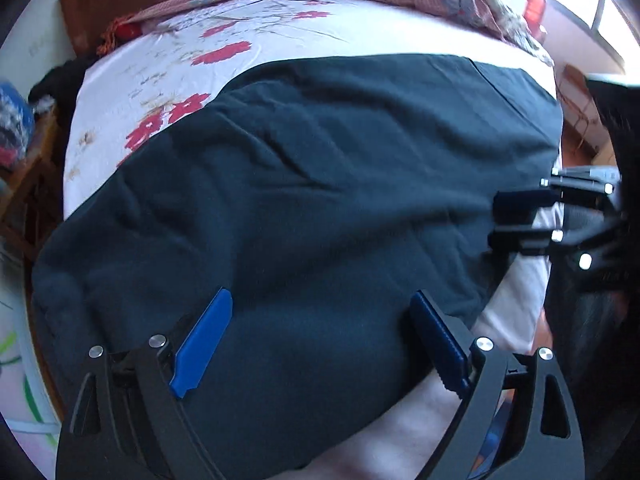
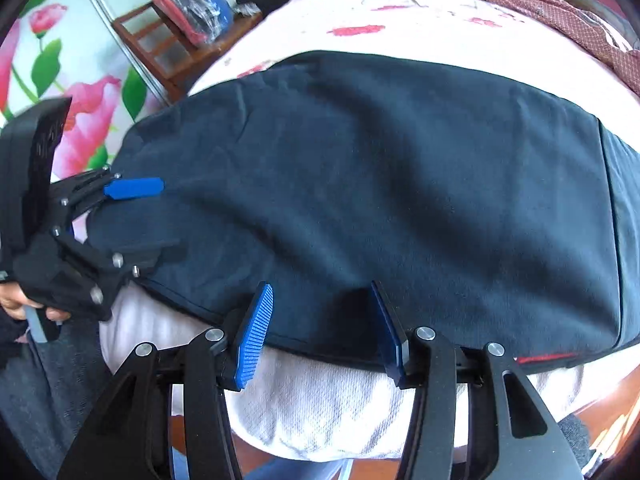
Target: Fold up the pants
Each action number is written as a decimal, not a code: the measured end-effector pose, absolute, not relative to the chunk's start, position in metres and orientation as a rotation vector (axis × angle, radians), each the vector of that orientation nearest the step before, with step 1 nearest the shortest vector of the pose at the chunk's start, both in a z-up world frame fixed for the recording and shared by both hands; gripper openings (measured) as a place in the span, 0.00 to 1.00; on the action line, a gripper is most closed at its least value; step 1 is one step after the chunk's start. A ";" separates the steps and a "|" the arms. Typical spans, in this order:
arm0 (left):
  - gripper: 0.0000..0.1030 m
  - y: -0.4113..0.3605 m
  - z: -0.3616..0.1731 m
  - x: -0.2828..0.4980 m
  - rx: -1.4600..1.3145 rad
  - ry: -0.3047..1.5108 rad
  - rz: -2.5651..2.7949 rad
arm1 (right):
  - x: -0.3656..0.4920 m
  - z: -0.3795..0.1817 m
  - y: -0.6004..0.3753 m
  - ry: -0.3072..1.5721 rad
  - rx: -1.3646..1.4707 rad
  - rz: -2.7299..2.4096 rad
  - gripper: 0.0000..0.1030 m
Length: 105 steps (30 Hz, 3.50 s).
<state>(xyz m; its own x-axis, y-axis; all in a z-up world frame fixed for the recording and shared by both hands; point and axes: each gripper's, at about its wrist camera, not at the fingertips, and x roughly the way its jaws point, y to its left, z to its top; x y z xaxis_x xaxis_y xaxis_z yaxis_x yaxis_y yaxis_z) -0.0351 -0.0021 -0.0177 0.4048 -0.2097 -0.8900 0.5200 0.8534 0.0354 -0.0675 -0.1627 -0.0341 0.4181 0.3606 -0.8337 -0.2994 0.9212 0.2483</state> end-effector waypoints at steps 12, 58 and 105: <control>0.93 0.000 0.049 -0.035 0.054 1.034 -0.475 | -0.119 -0.011 -0.434 0.628 0.957 -0.071 0.67; 0.98 0.110 0.088 -0.034 -0.285 0.942 -0.185 | -0.068 0.047 -0.176 0.701 -0.480 0.131 0.15; 0.98 0.296 -0.043 0.016 -0.450 1.048 -0.437 | -0.074 0.013 -0.114 0.906 -0.266 0.094 0.54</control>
